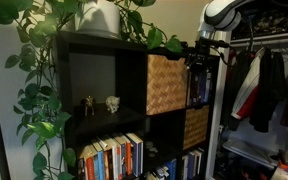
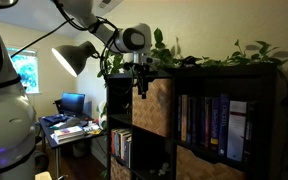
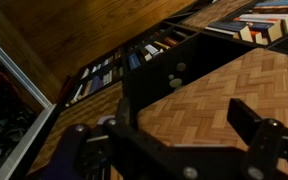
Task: Pull out the topmost basket, place the black object on the top of the book shelf into the basket
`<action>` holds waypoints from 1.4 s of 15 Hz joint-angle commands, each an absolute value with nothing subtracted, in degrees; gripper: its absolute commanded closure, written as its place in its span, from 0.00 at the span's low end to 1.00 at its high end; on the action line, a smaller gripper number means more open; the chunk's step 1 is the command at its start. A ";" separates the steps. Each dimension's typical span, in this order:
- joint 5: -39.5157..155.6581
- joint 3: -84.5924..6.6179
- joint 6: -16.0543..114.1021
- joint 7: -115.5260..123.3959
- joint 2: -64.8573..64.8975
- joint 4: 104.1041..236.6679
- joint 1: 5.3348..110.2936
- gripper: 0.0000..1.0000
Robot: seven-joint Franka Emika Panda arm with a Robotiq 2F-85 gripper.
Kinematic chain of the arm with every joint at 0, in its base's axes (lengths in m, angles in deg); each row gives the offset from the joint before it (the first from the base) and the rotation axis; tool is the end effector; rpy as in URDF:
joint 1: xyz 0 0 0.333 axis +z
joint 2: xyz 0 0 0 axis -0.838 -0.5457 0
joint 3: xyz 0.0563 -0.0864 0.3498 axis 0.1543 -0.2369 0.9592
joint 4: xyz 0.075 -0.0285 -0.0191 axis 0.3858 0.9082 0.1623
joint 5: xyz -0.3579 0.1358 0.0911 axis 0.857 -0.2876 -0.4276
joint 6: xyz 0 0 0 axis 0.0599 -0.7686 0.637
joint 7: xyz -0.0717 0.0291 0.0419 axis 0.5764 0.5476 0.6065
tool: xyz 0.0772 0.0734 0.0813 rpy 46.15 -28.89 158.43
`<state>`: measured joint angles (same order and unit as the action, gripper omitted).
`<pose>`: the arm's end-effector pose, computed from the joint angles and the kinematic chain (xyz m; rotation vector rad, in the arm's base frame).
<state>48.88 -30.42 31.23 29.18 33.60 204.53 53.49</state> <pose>0.4659 0.0213 0.5335 -2.9176 0.8164 -0.1557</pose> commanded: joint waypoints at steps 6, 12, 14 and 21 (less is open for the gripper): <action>42.13 -29.33 34.69 46.06 35.12 201.38 53.97 0.00; 40.40 -28.30 45.95 56.17 36.24 204.89 54.19 0.00; 40.87 -27.99 48.72 58.04 36.45 205.75 54.29 0.00; 41.36 -27.27 58.71 61.12 37.21 209.48 54.69 0.00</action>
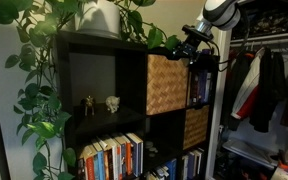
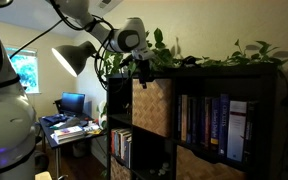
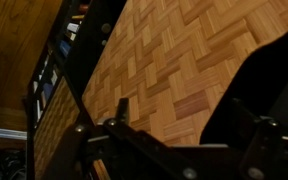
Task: Pull out the topmost basket, place the black object on the top of the book shelf into the basket
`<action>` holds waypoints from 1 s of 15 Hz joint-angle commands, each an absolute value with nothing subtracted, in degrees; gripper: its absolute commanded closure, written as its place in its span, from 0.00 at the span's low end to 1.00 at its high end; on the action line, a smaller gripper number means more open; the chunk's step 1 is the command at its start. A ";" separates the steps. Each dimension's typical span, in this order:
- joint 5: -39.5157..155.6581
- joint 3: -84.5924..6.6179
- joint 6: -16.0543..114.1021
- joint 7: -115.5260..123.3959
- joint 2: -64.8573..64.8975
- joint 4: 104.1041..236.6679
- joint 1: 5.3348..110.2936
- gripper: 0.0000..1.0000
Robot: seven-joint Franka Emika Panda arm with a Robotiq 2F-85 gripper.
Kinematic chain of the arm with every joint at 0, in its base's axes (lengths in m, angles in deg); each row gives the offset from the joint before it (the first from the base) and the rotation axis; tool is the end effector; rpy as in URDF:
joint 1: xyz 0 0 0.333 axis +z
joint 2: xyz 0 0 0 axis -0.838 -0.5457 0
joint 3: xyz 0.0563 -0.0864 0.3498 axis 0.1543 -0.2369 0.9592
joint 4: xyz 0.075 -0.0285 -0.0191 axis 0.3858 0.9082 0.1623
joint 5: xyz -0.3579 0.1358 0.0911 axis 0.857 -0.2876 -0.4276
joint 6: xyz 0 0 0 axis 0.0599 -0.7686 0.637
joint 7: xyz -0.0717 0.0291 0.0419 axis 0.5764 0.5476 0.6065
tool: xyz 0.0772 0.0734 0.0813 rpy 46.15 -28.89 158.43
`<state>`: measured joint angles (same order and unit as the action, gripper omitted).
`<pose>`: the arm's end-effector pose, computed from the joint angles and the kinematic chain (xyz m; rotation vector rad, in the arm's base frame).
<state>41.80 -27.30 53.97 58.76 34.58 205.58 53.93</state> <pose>0.4965 0.0528 0.5811 -2.3049 1.3930 -0.4991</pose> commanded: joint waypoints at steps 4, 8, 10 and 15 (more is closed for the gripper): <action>42.50 -26.13 66.70 61.46 36.62 212.72 54.43 0.00; 44.50 -25.33 66.21 61.85 36.87 213.39 53.58 0.00; 45.63 -25.51 63.31 61.43 37.08 212.26 53.45 0.00; 43.15 -28.09 51.97 57.22 36.64 207.73 55.59 0.00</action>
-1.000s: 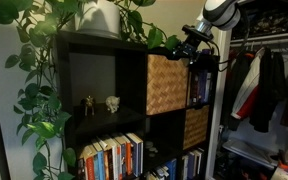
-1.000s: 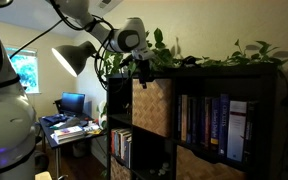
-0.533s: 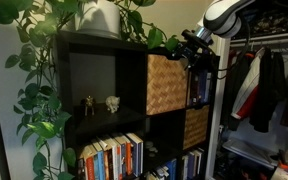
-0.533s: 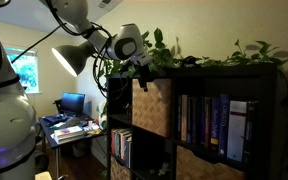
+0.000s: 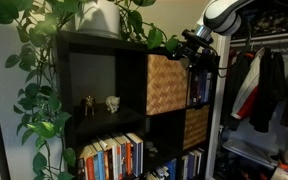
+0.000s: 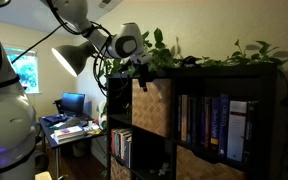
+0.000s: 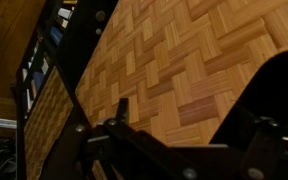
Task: Pull out the topmost basket, place the black object on the top of the book shelf into the basket
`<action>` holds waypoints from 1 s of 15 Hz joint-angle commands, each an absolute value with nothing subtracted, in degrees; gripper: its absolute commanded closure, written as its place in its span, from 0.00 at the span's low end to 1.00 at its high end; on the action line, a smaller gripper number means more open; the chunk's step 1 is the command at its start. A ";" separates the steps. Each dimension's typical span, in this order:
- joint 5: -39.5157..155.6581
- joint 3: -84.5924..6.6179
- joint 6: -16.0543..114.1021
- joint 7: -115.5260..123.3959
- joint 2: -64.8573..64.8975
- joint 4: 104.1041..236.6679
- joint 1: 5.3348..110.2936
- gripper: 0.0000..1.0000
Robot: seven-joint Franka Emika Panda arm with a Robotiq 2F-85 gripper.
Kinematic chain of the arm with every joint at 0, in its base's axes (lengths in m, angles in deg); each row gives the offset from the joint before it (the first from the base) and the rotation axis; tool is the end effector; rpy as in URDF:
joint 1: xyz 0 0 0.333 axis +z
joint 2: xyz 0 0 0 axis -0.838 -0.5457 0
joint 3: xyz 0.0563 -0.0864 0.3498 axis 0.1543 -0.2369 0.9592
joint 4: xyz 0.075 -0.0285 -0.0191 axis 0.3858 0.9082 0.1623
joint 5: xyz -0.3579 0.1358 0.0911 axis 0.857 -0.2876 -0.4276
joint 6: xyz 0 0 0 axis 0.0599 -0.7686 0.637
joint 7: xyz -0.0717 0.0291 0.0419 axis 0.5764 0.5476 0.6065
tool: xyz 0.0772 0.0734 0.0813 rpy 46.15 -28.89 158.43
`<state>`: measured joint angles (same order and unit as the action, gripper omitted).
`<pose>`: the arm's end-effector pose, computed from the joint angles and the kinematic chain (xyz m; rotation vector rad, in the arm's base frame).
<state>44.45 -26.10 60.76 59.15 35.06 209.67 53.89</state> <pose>0.4924 0.0584 0.5636 -2.3183 1.3573 -0.5987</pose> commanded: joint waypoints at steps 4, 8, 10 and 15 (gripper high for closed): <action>42.78 -29.06 39.71 54.94 36.57 203.36 56.04 0.00; 43.28 -28.92 32.00 53.49 36.68 200.66 56.11 0.00; 43.17 -28.97 29.51 52.61 36.63 199.84 56.12 0.00; 43.57 -29.18 24.20 50.42 36.89 198.45 55.83 0.00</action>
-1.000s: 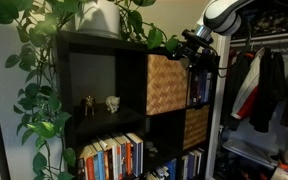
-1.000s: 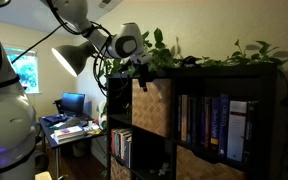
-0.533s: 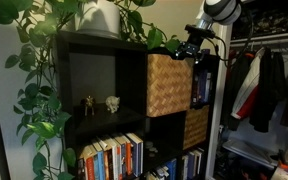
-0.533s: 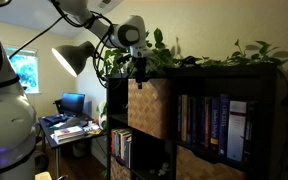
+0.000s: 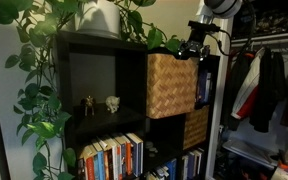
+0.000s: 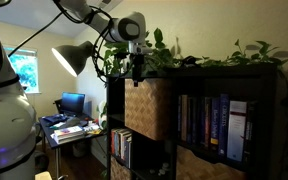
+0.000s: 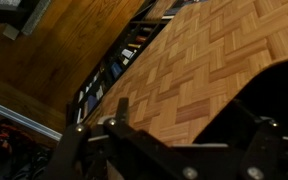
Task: Pull out the topmost basket, place the black object on the top of the book shelf into the basket
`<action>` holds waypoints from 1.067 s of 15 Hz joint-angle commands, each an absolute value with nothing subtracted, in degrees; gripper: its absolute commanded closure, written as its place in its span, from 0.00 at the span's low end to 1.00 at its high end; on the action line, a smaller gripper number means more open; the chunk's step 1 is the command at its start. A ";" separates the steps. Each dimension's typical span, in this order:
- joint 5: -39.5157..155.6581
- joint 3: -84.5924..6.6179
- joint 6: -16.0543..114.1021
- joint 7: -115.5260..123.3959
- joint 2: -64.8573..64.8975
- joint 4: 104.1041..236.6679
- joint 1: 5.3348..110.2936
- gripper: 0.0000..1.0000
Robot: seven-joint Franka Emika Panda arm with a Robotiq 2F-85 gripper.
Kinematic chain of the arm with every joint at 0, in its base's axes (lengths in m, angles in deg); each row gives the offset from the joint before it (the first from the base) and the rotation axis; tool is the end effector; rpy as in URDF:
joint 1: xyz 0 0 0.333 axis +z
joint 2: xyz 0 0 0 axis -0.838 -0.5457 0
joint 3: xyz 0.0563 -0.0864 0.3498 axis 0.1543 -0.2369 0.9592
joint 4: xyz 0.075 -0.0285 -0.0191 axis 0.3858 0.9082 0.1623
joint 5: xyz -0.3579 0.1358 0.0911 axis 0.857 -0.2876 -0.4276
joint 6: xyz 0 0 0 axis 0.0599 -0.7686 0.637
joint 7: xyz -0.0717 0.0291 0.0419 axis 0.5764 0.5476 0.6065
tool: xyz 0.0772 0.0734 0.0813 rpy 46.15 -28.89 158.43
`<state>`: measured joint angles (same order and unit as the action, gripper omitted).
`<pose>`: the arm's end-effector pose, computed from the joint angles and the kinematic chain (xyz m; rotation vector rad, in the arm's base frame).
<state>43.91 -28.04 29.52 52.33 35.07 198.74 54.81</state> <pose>0.4682 0.0634 0.5930 -2.6075 1.2682 -0.1819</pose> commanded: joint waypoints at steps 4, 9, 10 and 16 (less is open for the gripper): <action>44.57 -29.57 21.74 49.07 37.48 198.33 55.27 0.00; 45.25 -29.36 22.40 47.12 37.49 197.85 55.33 0.00; 45.50 -29.25 22.44 46.83 37.44 197.56 55.33 0.00; 48.82 -27.90 20.98 46.24 36.22 192.53 55.23 0.00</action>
